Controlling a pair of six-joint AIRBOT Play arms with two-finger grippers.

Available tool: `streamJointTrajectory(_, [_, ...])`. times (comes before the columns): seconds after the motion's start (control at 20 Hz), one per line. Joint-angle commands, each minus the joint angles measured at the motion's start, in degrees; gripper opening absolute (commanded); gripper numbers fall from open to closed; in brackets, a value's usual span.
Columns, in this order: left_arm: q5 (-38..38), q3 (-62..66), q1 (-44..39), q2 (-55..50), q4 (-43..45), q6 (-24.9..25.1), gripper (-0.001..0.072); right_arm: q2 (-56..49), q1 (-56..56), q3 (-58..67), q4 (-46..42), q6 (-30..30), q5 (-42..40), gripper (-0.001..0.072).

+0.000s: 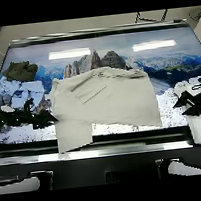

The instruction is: Fold the clothes and pants, and hang the long-sleeved shirts on hangers.

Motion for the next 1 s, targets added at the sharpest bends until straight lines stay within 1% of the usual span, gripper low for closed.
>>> streamJointTrajectory(0.0, [5.01, -0.44, -3.28, -1.07, -1.42, -1.62, 0.0180, 0.63, 0.55, -2.89, -2.56, -0.50, -0.50, 0.0542])
streamJointTrajectory(0.05, [5.49, -0.28, -3.78, -1.03, -3.34, -1.49, 0.0079, 0.63, 1.31, -5.20, -4.22, -0.83, -0.66, 0.0543])
streamJointTrajectory(0.1, [5.49, 0.17, -4.17, -1.01, -4.26, -1.18, 0.0024, 0.61, 2.01, -7.69, -4.72, -1.60, -1.38, 0.0556])
streamJointTrajectory(0.15, [5.38, 0.63, -4.31, -0.70, -4.20, -1.16, 0.0023, 0.61, 2.73, -10.36, -4.63, -2.01, -2.80, 0.0577])
streamJointTrajectory(0.25, [5.42, 0.98, -4.17, 0.76, -4.17, -1.16, 0.0022, 0.59, 3.30, -13.90, -2.51, -2.86, -6.25, 0.0579])
streamJointTrajectory(0.4, [5.38, 0.96, -4.22, 3.08, -4.20, -1.16, 0.0022, 0.55, 3.32, -16.70, 4.37, -4.66, -10.91, 0.0578])
streamJointTrajectory(0.6, [5.33, 0.96, -4.22, 4.52, -4.22, -1.40, 0.0022, -0.04, 3.32, -20.39, 9.20, -4.74, -15.78, 0.0576])
streamJointTrajectory(0.7, [5.33, 0.96, -4.22, 4.98, -4.22, -1.40, 0.0022, -0.28, 3.32, -22.60, 10.80, -4.79, -17.75, 0.0556])
streamJointTrajectory(0.85, [5.33, 0.96, -4.20, 5.75, -4.22, -1.42, 0.0022, -0.72, 3.32, -24.72, 11.45, -5.38, -18.53, 0.0533])
streamJointTrajectory(0.9, [5.33, 0.96, -4.20, 5.90, -4.22, -1.42, 0.0022, -0.85, 3.32, -25.16, 11.61, -5.81, -18.75, 0.0404])
streamJointTrajectory(0.95, [5.33, 0.98, -4.20, 6.05, -4.24, -1.42, 0.0022, -0.98, 3.32, -25.16, 11.63, -5.84, -18.93, 0.0249])
